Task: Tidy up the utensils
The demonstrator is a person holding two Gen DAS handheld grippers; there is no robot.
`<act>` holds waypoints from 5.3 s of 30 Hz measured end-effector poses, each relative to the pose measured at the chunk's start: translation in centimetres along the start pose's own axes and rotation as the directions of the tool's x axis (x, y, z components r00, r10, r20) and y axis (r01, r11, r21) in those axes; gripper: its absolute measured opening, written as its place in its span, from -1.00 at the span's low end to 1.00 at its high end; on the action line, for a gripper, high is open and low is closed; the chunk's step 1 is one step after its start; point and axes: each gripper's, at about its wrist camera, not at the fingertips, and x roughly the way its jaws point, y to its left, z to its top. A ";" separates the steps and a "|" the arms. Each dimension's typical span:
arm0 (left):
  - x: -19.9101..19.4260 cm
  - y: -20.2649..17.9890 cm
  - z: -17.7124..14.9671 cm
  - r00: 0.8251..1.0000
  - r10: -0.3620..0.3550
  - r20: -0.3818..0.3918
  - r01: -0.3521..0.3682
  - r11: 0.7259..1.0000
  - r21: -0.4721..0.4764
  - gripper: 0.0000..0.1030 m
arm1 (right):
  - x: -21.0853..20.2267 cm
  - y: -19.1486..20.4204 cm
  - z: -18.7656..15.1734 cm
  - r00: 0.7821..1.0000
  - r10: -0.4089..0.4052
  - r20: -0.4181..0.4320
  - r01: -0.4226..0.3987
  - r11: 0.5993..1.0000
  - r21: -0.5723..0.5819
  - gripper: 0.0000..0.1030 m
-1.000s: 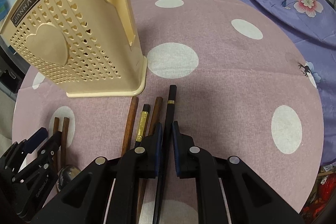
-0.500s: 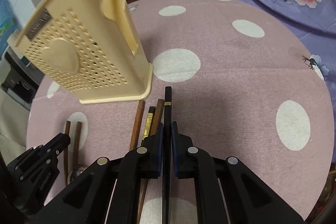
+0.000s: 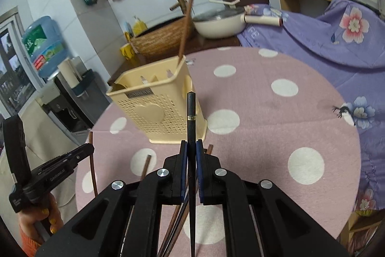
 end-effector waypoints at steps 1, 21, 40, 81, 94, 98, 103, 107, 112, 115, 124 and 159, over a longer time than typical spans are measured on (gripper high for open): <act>-1.1 -0.2 0.2 1.000 -0.001 0.025 0.001 1.000 0.008 -0.85 | -0.8 0.3 0.1 1.000 0.009 0.013 -0.009 1.000 -0.013 -0.86; -9.0 -1.2 3.2 0.973 0.000 0.232 -0.010 0.999 0.041 -0.86 | -5.5 5.0 3.1 0.991 0.069 0.118 -0.051 0.986 -0.156 -0.86; -15.4 -6.7 16.3 0.903 -0.071 0.423 0.022 0.992 0.121 -0.86 | -8.3 9.9 16.2 0.964 0.094 0.247 -0.040 0.975 -0.218 -0.86; 2.2 15.1 1.3 0.961 0.263 -0.091 -0.278 0.907 -0.315 0.34 | 3.6 8.5 10.4 0.972 -0.076 0.224 0.135 0.956 -0.261 0.11; 11.4 16.1 1.9 0.915 0.287 -0.284 -0.379 0.855 -0.355 -0.19 | -1.0 8.1 4.4 0.968 -0.055 0.245 0.127 0.948 -0.291 0.20; 14.0 16.4 2.8 0.898 0.289 -0.333 -0.410 0.823 -0.393 -0.25 | -1.4 7.2 2.5 0.977 -0.053 0.209 0.114 0.949 -0.292 0.20; 15.6 15.2 3.5 0.864 0.360 -0.352 -0.475 0.814 -0.335 -0.42 | -1.6 5.1 1.2 0.984 -0.061 0.165 0.101 0.964 -0.245 0.20; 16.2 14.3 4.0 0.845 0.396 -0.360 -0.505 0.812 -0.293 -0.63 | -1.8 3.6 0.6 0.985 -0.067 0.158 0.098 0.976 -0.197 0.20; 16.6 13.6 4.4 0.855 0.384 -0.348 -0.486 0.828 -0.280 -0.74 | -2.1 2.0 0.4 0.986 -0.077 0.150 0.099 0.985 -0.143 0.20; 16.2 13.2 4.8 0.887 0.340 -0.313 -0.434 0.845 -0.312 -0.84 | -2.5 1.3 0.2 0.985 -0.084 0.151 0.103 0.987 -0.122 0.20; 7.0 7.4 7.9 0.969 0.245 -0.024 -0.244 0.945 -0.216 -0.86 | -4.1 0.3 -0.2 0.982 -0.083 0.172 0.099 0.992 -0.085 0.13; -3.2 2.5 9.9 0.982 0.095 0.165 -0.089 0.995 -0.046 -0.93 | -1.3 2.3 -2.4 0.999 0.023 0.041 -0.016 0.987 -0.161 0.12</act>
